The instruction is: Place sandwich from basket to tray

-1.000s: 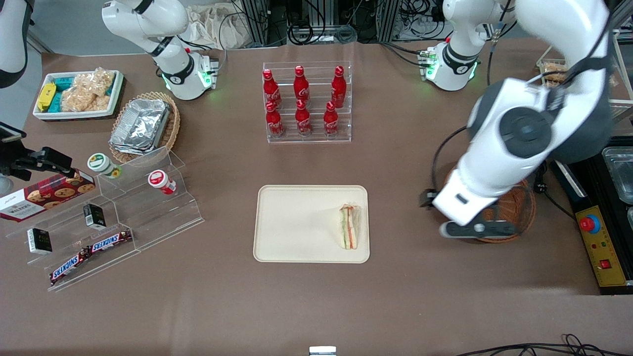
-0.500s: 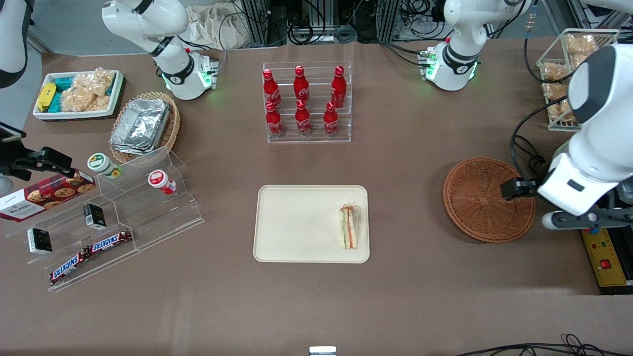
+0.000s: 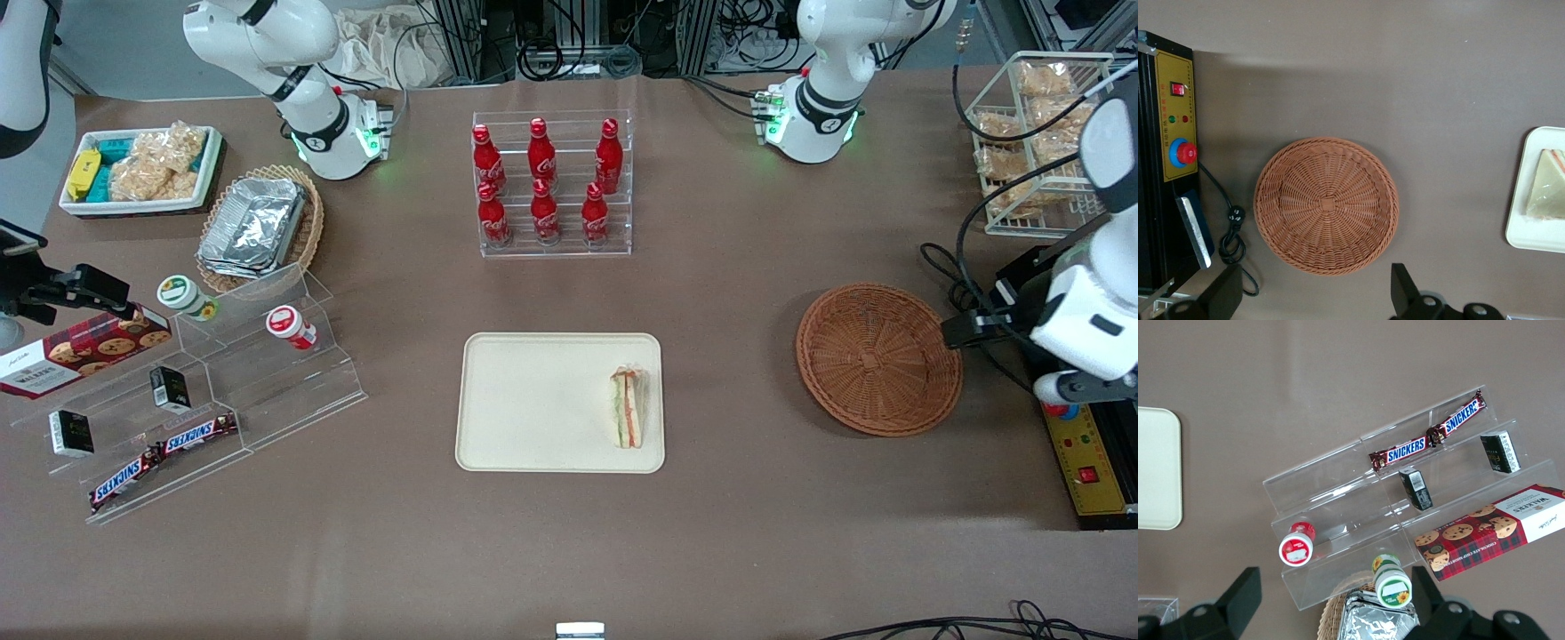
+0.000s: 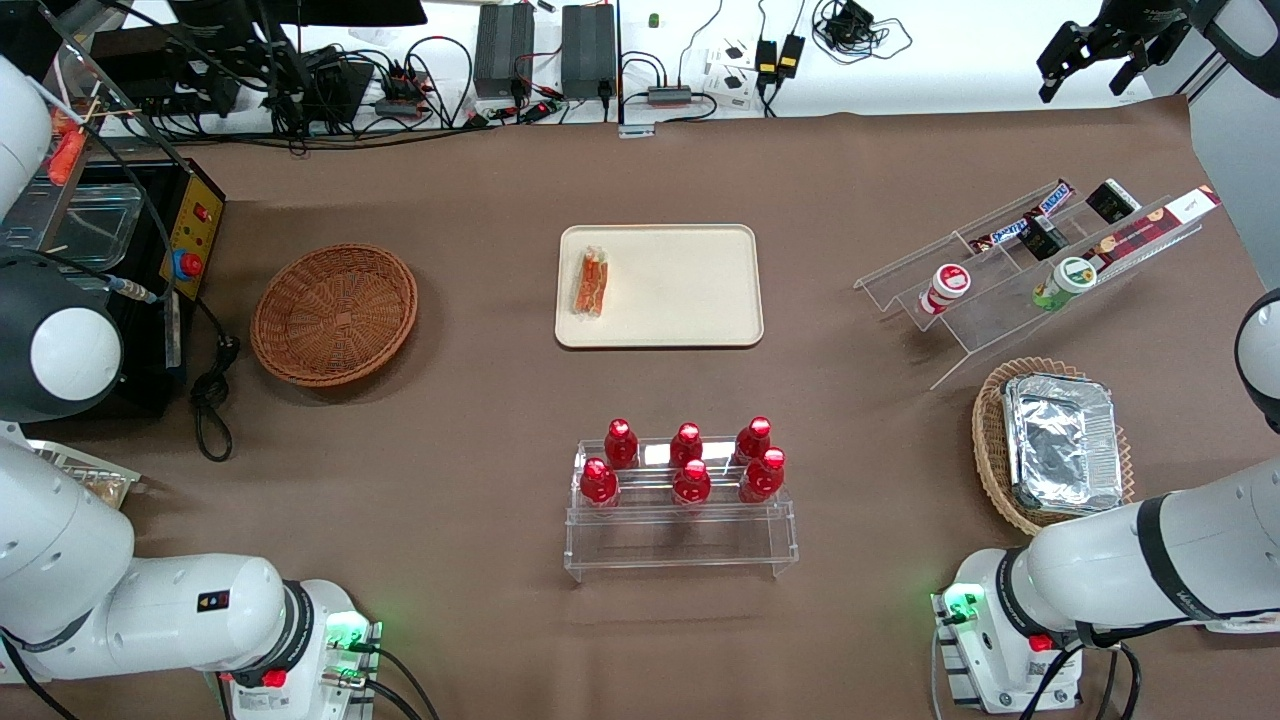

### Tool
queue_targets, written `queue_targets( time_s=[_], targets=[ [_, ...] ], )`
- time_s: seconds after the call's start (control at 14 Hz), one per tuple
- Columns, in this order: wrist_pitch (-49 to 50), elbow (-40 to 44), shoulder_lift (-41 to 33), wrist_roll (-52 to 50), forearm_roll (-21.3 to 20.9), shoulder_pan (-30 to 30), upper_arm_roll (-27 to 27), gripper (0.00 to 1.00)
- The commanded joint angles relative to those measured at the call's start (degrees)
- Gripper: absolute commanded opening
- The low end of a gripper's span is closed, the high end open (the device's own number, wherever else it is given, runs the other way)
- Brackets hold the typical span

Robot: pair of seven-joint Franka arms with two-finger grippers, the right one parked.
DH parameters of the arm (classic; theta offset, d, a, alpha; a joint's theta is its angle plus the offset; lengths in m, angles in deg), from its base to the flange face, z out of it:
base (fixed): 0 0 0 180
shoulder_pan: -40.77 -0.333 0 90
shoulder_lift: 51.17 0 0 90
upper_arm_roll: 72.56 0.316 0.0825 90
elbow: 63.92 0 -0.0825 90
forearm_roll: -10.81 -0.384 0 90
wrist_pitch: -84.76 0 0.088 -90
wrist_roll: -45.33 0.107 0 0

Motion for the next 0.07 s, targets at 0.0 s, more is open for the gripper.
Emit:
queue_targets(
  time_s=[0.0],
  targets=[
    [0.3,-2.8,-3.1,2.6,2.7,4.9,7.4,1.0]
  ],
)
